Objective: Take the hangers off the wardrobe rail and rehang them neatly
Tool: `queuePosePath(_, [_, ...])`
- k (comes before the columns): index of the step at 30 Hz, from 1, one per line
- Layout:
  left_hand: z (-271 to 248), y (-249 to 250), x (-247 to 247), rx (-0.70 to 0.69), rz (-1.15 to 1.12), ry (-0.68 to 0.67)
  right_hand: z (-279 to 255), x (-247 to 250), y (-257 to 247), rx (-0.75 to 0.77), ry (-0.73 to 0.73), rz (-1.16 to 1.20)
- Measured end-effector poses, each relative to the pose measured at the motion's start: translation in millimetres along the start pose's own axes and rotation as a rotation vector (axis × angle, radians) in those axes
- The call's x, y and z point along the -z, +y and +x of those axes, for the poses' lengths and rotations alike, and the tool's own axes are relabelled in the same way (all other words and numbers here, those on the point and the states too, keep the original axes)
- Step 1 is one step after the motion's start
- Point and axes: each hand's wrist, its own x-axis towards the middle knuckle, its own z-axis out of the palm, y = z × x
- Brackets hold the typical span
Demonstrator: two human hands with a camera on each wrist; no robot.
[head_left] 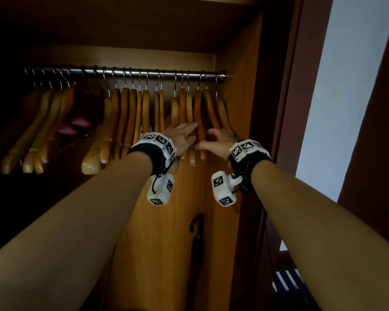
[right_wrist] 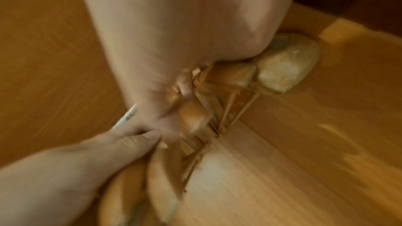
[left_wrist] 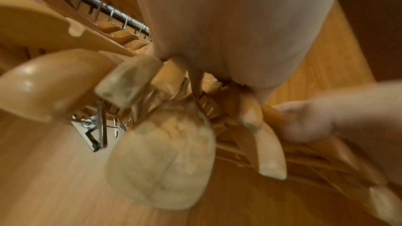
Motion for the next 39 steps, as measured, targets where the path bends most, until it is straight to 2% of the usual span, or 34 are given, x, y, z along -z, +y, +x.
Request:
queuePosePath(4, [-1,-8,-1,-0.038,0.016,0.025,4,-8,8,0.031,0.075,0.124])
queuePosePath(6, [0,-11,-1,-0.037,0.017,0.024,3,-8,9,0.065,0.066,0.172])
queuePosePath(12, [-6,-19,-8,0.018,0.067,0.028,2,-10,4,0.054,0.060,0.164])
queuePosePath(15, [-9,-21,-9,0.039,0.053,0.019,0,-11,-7,0.024,0.017,0.112])
queuePosePath(19, [-13,-23,-7,0.067,0.000,0.001,-11,-20,-18,-0.003,0.064,0.013])
queuePosePath(24, [-21,-33,0,0.105,-0.009,-0.014,-17,-15,-17,0.004,0.062,0.022])
queuePosePath(31, [-33,-50,10,0.120,-0.061,-0.041,-25,-20,-18,0.049,0.138,-0.228])
queuePosePath(35, [-33,-53,9,0.115,-0.082,-0.034,-23,-21,-22,0.151,0.253,-0.472])
queuePosePath(39, [-28,-51,2,0.141,-0.188,-0.029,-17,-27,-40,0.208,0.275,-0.278])
